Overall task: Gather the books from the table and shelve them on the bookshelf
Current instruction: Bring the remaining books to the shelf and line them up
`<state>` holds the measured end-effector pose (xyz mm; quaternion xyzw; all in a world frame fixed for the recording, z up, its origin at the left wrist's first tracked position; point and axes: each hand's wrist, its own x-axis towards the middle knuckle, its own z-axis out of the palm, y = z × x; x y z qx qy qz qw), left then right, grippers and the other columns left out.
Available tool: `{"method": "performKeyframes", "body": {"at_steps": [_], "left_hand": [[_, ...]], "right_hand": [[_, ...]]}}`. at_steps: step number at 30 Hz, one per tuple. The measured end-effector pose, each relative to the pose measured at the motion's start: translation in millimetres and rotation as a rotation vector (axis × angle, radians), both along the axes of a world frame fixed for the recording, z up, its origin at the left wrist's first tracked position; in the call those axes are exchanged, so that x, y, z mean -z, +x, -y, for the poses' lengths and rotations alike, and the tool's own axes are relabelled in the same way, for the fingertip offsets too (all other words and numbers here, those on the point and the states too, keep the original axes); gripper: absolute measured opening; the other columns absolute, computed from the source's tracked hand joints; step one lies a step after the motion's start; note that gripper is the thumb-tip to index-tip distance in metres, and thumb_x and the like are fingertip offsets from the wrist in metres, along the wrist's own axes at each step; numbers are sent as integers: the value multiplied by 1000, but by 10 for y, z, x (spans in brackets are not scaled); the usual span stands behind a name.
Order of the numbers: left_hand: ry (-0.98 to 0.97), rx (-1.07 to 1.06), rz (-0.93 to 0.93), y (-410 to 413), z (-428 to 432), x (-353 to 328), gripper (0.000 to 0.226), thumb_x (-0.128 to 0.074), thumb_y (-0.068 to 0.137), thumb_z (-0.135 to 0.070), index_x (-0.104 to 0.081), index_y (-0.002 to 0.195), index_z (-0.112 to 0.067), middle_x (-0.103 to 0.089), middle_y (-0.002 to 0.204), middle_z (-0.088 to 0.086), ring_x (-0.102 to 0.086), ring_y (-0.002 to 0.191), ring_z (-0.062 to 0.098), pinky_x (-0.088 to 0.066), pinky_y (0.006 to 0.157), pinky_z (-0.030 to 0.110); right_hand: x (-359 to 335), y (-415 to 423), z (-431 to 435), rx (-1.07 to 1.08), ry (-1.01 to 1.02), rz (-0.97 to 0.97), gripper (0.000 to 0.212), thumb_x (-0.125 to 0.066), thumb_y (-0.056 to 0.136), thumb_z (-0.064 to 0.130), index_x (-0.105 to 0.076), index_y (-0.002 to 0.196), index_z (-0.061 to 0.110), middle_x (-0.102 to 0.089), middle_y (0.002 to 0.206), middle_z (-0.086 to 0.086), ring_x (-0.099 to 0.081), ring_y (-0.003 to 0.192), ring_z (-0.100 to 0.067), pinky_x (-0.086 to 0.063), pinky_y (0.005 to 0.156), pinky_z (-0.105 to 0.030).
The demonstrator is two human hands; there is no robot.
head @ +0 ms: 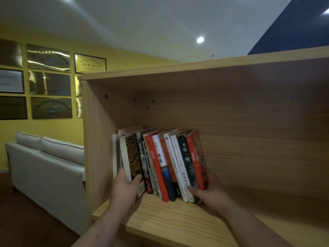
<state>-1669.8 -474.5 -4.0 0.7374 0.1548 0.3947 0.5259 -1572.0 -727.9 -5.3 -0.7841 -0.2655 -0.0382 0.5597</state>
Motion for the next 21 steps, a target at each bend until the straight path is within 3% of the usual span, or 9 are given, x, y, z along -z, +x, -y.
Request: {"method": "performKeyframes", "body": {"at_steps": [3, 6, 9, 10, 13, 15, 17, 20, 21], "left_hand": [[-24, -16, -11, -91, 51, -22, 25, -69, 90, -16, -54, 102, -31, -68, 92, -4, -68, 86, 15, -56, 59, 29], [-41, -65, 20, -328, 75, -40, 21, -70, 90, -17, -57, 101, -29, -69, 88, -5, -67, 79, 11, -51, 52, 25], [-67, -68, 92, -665, 43, -70, 13, -69, 91, -16, -61, 91, -26, -70, 84, -2, -67, 76, 12, -49, 53, 25], [-110, -31, 120, -784, 34, -85, 12, -69, 91, -14, -63, 91, -25, -72, 86, 1, -69, 79, 16, -52, 56, 29], [-363, 169, 197, -1105, 70, -136, 21, -67, 89, -5, -66, 103, -20, -77, 96, 10, -74, 90, 34, -59, 76, 49], [-500, 334, 214, -1229, 136, -130, 34, -69, 79, -6, -65, 111, -17, -77, 102, 16, -74, 92, 41, -58, 78, 55], [-580, 467, 192, -1274, 240, -133, 47, -68, 72, -9, -62, 117, -16, -76, 105, 19, -74, 91, 42, -57, 76, 52], [-662, 592, 110, -1229, 446, -164, 61, -70, 69, -9, -57, 127, -18, -74, 112, 22, -70, 98, 47, -54, 84, 60], [-680, 624, 71, -1195, 529, -178, 63, -70, 69, -10, -55, 130, -20, -72, 115, 23, -68, 101, 50, -52, 87, 64]], "right_hand": [[-16, -8, 0, 14, -17, -15, 88, -89, 69, 42, -26, 109, 89, -52, 134, 17, -60, 121, -10, -55, 100, -41], [14, 10, -6, 59, -60, -49, 98, -89, 68, 43, -17, 121, 85, -36, 125, 14, -51, 119, -16, -56, 100, -44], [-24, -30, -24, 31, -79, -77, 97, -90, 69, 42, -20, 116, 89, -39, 129, 11, -53, 115, -15, -61, 77, -30], [-29, -42, -30, 15, -69, -80, 97, -90, 68, 42, -23, 122, 86, -43, 134, 10, -56, 117, -16, -62, 77, -31], [-44, -127, -6, 26, -61, -61, 94, -86, 73, 45, -30, 146, 59, -55, 137, 7, -59, 125, -21, -56, 99, -47], [-101, -242, 40, 141, -2, 20, 64, -79, 81, 43, -45, 134, 52, -59, 131, 7, -63, 117, -19, -57, 95, -48], [-195, -405, 88, 249, 106, 152, 33, -74, 88, 37, -54, 105, 58, -63, 118, 7, -67, 101, -12, -61, 83, -43], [-382, -734, 178, 149, 136, 192, 7, -67, 92, 42, -67, 89, 48, -74, 93, 6, -70, 87, -11, -56, 67, -25], [-423, -838, 220, 38, 158, 79, 19, -59, 89, 53, -72, 93, 40, -77, 92, 2, -73, 89, -21, -59, 70, -29]]}}
